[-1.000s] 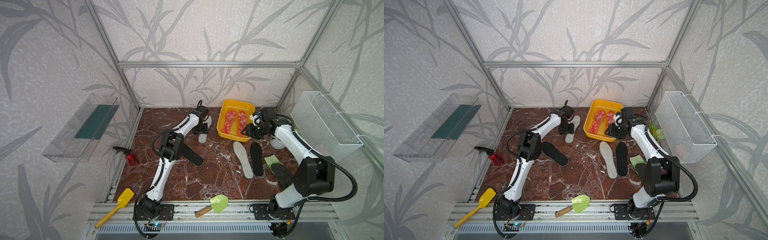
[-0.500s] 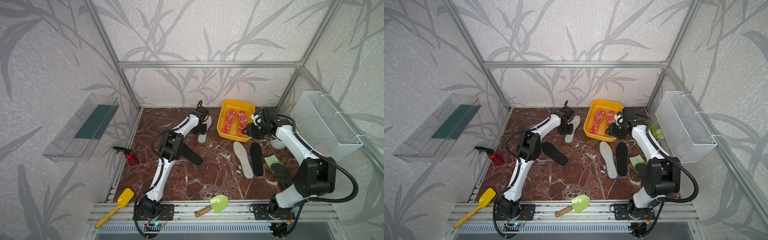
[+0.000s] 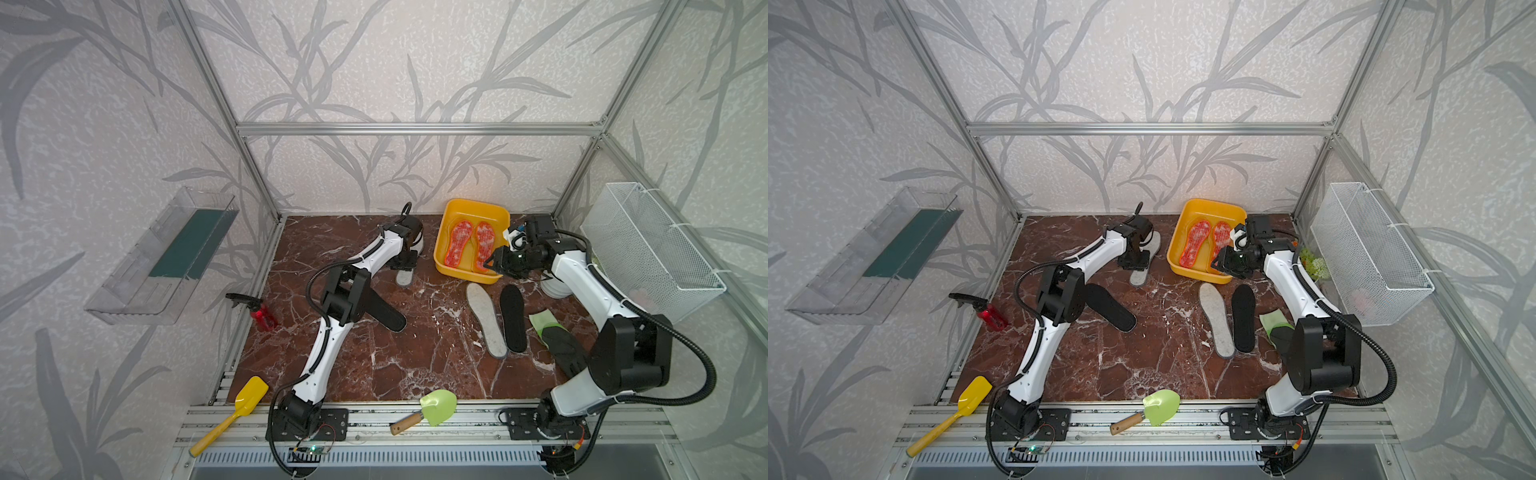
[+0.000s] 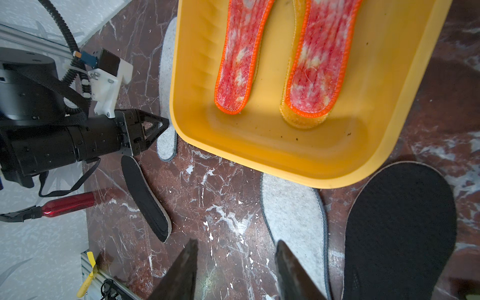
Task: Put the insoles into the storage box
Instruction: Pick up the insole from the center of the board.
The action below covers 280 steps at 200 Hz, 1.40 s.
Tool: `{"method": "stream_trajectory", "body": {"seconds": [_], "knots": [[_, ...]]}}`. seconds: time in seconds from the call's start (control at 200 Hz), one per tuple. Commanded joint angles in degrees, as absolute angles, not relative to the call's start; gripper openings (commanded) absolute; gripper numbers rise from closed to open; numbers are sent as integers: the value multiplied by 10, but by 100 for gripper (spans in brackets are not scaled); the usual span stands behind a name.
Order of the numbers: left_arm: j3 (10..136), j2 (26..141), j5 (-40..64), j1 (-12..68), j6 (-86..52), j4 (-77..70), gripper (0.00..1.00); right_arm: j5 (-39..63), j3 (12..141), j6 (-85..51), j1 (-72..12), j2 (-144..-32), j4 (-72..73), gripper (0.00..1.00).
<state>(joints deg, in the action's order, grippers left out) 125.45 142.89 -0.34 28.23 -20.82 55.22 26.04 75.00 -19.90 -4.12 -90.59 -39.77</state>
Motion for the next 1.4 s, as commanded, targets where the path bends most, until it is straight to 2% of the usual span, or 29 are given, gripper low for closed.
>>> {"method": "stream_trajectory", "body": {"seconds": [0.0, 0.12, 0.285, 0.545, 1.015, 1.395], "knots": [[1211, 1481, 4, 294, -193, 610, 27, 271, 741, -201, -37, -885, -389, 48], [1210, 1480, 5, 295, -194, 609, 20, 272, 742, -202, -36, -886, -388, 48], [1210, 1480, 7, 295, -198, 606, 0, 272, 742, -201, -34, -884, -389, 48], [1201, 1460, 0, 294, -203, 595, 0, 273, 739, -201, -31, -879, -391, 48], [1105, 1295, -13, 271, -227, 519, 0, 288, 744, -198, -30, -876, -397, 49], [1055, 1175, -13, 267, -243, 443, 0, 390, 762, -199, -29, -893, -387, 49]]}}
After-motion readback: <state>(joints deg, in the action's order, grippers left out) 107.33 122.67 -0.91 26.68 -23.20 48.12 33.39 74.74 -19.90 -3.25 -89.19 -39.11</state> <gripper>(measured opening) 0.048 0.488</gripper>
